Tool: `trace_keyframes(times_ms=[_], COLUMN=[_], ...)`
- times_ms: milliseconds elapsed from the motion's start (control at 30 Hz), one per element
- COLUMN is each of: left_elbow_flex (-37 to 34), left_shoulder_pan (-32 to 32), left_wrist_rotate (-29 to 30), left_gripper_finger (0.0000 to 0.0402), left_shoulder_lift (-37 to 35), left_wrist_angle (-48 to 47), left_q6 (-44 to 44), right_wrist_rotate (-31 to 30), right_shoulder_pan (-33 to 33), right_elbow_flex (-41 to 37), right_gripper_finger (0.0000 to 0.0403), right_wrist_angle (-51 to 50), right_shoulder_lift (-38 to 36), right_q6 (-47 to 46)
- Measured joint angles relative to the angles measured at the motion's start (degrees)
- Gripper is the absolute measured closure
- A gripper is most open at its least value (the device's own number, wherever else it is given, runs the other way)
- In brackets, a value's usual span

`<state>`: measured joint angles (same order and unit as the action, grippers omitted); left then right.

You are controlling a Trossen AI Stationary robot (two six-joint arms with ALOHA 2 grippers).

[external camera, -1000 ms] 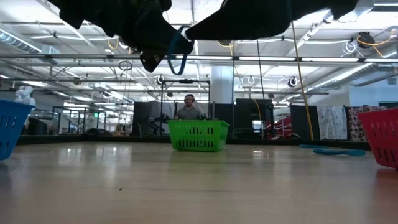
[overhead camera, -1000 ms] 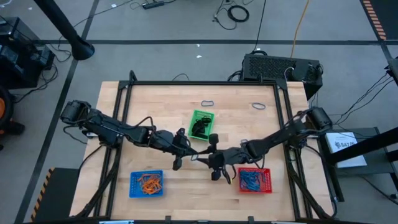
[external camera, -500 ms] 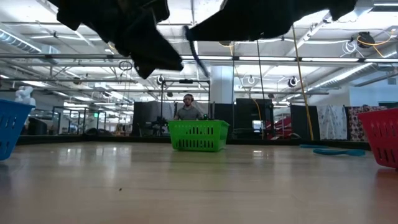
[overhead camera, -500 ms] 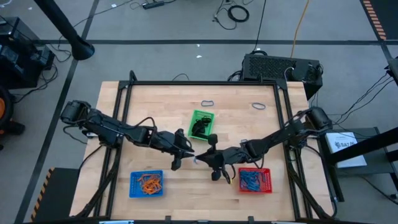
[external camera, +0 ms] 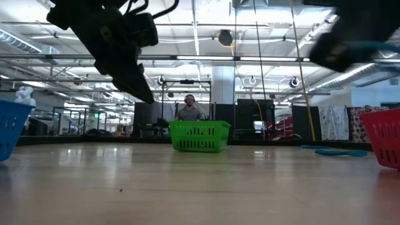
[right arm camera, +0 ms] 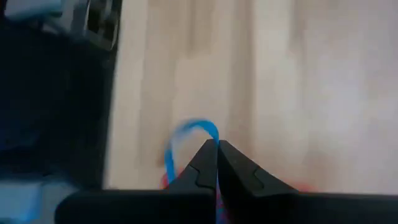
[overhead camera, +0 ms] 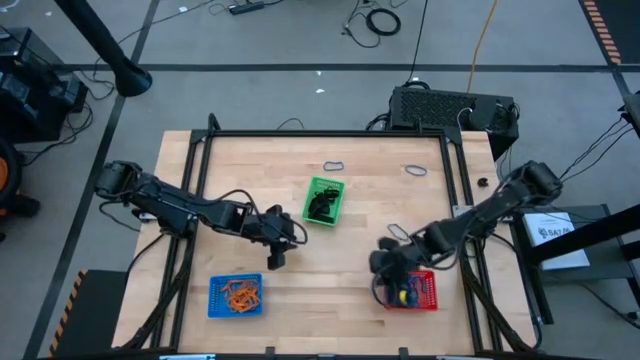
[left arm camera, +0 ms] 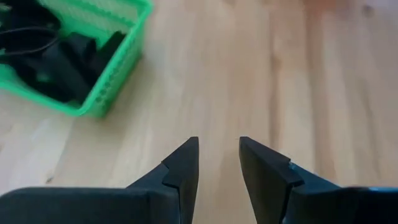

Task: Sort rubber bands into baskets
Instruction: Put the blue rubber band into the red bin

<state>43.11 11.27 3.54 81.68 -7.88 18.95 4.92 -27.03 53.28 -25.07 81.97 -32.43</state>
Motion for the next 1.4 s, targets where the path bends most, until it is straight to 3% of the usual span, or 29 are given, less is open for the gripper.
trace_keyframes(times_ms=[233,600,867,1067,1400], left_elbow_flex=[-0.2,-0.2,-0.2,-0.2,-0.2], left_shoulder_pan=[0.0,0.0,0.0,0.0,0.0], left_wrist_rotate=[2.7,2.7,2.7,2.9,5.0], left_gripper_finger=[0.0279,0.0279,0.0279,0.0279,0.0279], left_shoulder_lift=[0.0,0.1,0.1,0.1,0.1], left_wrist_angle=[-0.1,-0.1,-0.1,0.1,1.2], left_q6=[0.3,0.3,0.2,0.1,-0.3], right_wrist_rotate=[2.8,2.7,2.8,2.5,-5.1], right_shoulder_pan=[-4.8,-7.6,-6.6,-4.0,5.7], right_elbow_flex=[0.0,0.0,0.0,0.0,0.0], right_gripper_finger=[0.0401,0.0399,0.0356,0.0314,0.0323], right_wrist_angle=[-6.3,-18.0,-20.6,-20.8,-22.1], right_shoulder_lift=[0.0,0.5,0.5,-1.0,-6.9], right_q6=[-13.1,-20.4,-19.0,-10.2,-1.9])
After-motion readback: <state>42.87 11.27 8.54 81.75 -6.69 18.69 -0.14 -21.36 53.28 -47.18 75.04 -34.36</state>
